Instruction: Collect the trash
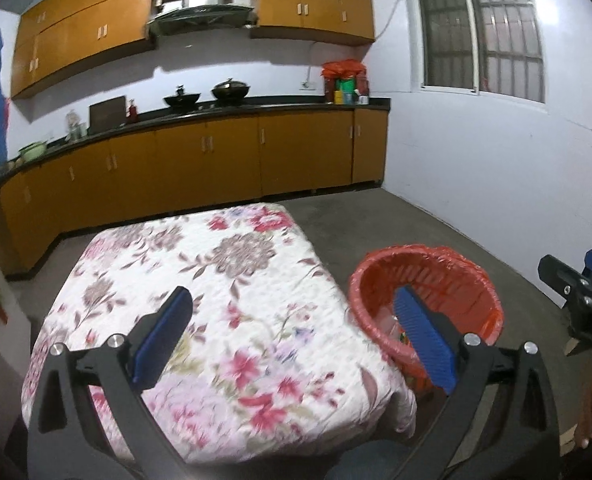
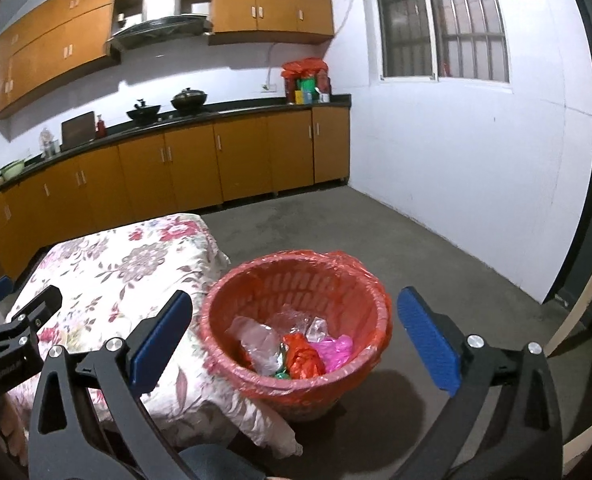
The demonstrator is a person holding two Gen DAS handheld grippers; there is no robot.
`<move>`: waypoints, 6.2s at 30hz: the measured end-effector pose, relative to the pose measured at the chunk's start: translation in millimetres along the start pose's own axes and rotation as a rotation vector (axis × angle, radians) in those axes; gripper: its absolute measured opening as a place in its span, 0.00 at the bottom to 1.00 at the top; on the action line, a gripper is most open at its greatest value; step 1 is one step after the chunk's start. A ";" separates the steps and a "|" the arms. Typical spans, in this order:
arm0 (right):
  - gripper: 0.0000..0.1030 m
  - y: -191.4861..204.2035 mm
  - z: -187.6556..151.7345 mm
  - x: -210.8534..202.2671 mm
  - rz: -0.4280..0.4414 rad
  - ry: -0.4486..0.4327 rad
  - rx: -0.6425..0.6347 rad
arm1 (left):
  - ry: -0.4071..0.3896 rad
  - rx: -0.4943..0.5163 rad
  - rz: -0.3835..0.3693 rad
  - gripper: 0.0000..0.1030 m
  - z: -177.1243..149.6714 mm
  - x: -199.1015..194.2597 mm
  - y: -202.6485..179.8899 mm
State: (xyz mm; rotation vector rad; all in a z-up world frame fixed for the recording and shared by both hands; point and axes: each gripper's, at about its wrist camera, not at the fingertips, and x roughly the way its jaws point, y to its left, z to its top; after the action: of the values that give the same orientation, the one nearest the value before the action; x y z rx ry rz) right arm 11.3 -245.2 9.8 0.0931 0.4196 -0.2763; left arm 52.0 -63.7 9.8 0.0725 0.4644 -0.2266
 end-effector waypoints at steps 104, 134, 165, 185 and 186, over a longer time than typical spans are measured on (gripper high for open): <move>0.98 45.1 -41.6 -36.5 -0.007 0.021 -0.051 | -0.070 -0.105 0.157 0.96 -39.4 -70.0 27.1; 0.98 43.3 -40.0 -35.9 -0.005 0.025 -0.051 | -0.062 -0.106 0.155 0.96 -43.5 -67.7 22.8; 0.98 41.2 -38.4 -35.3 -0.004 0.029 -0.050 | -0.048 -0.110 0.166 0.96 -49.4 -66.8 21.3; 0.98 42.2 -40.1 -38.4 -0.002 0.033 -0.050 | -0.051 -0.107 0.170 0.96 -46.0 -68.8 23.4; 0.98 41.9 -39.7 -37.7 -0.002 0.033 -0.050 | -0.053 -0.106 0.171 0.96 -46.6 -70.0 23.0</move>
State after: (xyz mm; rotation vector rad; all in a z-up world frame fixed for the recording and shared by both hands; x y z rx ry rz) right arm -25.4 -190.1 -9.3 0.0481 0.4596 -0.2667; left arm -23.8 -21.7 0.2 0.0025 0.4143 -0.0354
